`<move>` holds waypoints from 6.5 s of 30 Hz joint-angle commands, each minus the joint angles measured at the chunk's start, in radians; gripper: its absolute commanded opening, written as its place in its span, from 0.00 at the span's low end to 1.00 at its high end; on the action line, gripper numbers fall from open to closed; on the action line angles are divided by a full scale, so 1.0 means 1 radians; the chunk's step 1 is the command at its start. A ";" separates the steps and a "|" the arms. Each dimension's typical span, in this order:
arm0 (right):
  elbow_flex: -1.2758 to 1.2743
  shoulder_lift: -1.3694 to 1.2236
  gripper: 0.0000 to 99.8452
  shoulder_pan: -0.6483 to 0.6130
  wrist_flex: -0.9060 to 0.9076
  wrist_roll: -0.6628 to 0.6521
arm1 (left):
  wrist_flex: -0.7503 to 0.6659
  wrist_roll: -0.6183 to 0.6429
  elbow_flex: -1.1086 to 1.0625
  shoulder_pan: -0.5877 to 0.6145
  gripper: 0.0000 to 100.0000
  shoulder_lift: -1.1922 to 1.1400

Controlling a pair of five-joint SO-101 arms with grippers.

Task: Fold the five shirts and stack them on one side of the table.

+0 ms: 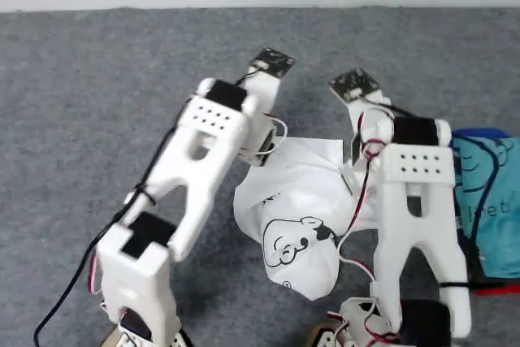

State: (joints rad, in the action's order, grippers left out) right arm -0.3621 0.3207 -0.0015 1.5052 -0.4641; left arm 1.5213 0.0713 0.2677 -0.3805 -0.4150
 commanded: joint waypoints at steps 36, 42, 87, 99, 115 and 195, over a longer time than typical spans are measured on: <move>0.015 0.081 0.01 0.016 -0.036 -0.003 | 0.235 0.014 0.728 -0.044 0.01 -0.499; 0.236 0.142 0.01 0.016 -0.031 0.031 | 0.235 0.014 0.585 0.031 0.01 -0.250; 1.502 0.418 0.01 0.116 0.085 0.229 | 0.233 -0.025 0.479 0.512 0.02 1.290; 1.496 0.291 0.01 0.176 0.154 0.230 | 0.229 -0.025 0.303 0.519 0.02 1.293; 1.502 -0.398 0.01 -0.004 0.142 0.181 | -0.227 -0.032 -0.406 0.519 0.02 1.292; -0.219 0.387 0.01 -0.160 0.255 -0.104 | 0.109 -0.273 -0.452 0.634 0.02 0.413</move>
State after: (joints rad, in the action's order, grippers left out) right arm -0.5708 0.6859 -0.1550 1.7538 -0.5562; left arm 1.6241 -0.1895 -0.1834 0.2455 -0.0514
